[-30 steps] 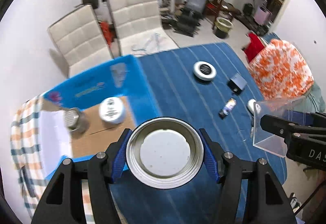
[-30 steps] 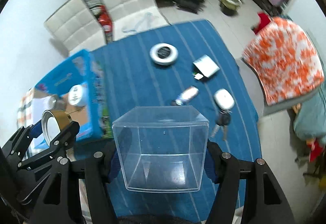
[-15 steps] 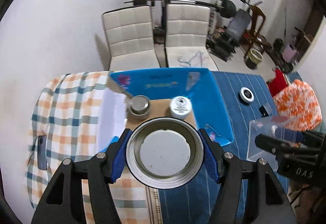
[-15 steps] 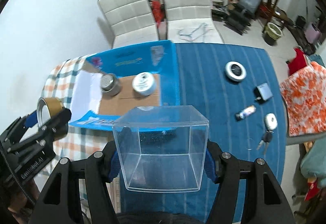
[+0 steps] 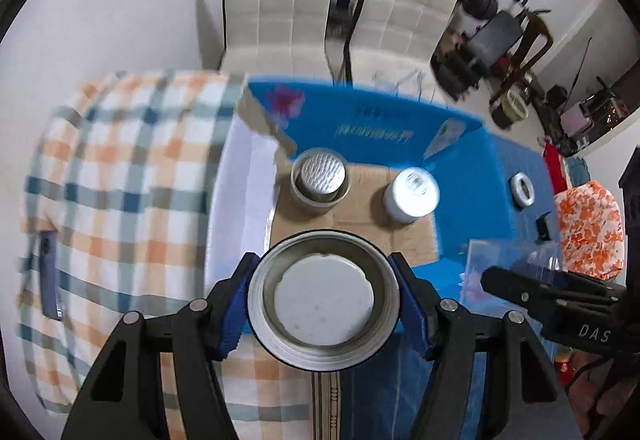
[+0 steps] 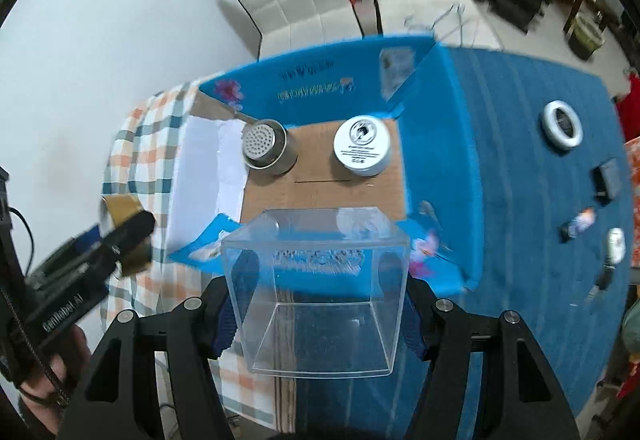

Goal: Organize rigid objects
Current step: 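Carry the lid with left gripper while right gripper carries the clear cube into the blue box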

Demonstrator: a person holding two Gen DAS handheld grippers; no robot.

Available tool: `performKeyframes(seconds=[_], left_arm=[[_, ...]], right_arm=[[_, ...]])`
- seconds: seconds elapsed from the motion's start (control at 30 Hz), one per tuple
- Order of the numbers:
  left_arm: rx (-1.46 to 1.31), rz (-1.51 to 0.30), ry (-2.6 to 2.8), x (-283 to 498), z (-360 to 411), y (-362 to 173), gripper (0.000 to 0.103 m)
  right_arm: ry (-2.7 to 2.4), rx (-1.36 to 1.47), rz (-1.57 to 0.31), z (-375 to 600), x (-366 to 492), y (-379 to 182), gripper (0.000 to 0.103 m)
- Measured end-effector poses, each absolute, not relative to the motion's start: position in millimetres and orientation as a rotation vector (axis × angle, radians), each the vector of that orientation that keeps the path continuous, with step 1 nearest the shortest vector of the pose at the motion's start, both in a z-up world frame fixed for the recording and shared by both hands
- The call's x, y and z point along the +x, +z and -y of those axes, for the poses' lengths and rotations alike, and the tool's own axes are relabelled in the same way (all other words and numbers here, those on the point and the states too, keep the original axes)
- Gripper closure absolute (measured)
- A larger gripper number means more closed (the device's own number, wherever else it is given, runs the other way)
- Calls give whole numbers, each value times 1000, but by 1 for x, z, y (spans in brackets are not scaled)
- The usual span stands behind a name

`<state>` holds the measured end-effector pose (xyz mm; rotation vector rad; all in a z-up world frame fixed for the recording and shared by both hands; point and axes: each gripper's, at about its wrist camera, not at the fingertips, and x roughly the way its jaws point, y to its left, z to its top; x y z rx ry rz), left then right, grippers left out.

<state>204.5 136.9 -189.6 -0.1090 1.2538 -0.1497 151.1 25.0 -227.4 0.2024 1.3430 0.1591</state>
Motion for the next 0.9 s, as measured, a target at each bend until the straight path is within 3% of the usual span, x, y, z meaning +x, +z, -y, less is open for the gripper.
performKeyframes(seconds=[0.33,0.9], left_arm=[[-18,-1452,-143,242,-118,-292,41],[29,-1551,-108,243,-116,-339,41]], right_arm=[[40,171,-1507,-34,220,-342,36],[-7,9,-1587,-23,265,-407,34]])
